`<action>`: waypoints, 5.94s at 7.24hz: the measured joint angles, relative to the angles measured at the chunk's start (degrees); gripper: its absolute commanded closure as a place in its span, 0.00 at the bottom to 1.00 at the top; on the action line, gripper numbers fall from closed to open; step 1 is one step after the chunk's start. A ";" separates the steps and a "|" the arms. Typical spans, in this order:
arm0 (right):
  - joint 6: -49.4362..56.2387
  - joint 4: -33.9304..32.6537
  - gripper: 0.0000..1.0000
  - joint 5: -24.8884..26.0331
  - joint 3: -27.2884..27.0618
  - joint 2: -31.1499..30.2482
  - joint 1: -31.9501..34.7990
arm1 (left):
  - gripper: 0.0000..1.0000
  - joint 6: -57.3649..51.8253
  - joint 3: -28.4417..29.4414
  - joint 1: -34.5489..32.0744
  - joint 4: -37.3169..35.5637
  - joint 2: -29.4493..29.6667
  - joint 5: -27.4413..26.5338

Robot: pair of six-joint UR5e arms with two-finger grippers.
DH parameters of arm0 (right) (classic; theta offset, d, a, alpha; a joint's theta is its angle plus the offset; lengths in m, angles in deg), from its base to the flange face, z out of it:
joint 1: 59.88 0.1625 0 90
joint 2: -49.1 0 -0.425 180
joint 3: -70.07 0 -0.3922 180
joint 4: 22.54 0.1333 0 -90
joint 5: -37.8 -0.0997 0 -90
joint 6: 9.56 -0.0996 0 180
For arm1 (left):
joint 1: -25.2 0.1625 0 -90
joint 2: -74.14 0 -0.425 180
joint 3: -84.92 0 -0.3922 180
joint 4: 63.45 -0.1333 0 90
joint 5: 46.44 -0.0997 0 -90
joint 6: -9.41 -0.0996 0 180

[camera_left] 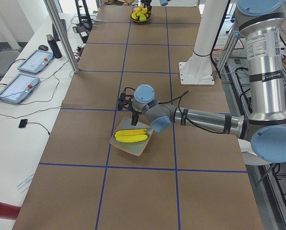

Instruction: Transfer all bananas from basket to plate

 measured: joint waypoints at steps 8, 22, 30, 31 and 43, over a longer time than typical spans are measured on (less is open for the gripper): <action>2.61 0.00 1.00 1.76 -0.62 0.03 -1.40 | 0.00 0.00 -0.02 -0.05 0.00 0.00 0.00; -14.17 -29.68 1.00 -18.03 -21.08 21.91 4.79 | 0.00 8.04 -0.95 0.48 5.06 5.10 0.08; -55.56 -15.88 1.00 -6.81 -21.85 44.06 -25.11 | 0.00 40.25 1.85 10.53 12.41 33.39 -1.39; -57.22 -12.70 1.00 -4.19 -21.82 44.51 -28.47 | 0.00 40.85 2.60 12.15 12.50 35.71 -3.09; -64.50 -1.00 1.00 17.38 -24.21 50.29 -49.16 | 0.01 47.45 2.64 21.05 12.80 40.28 -16.08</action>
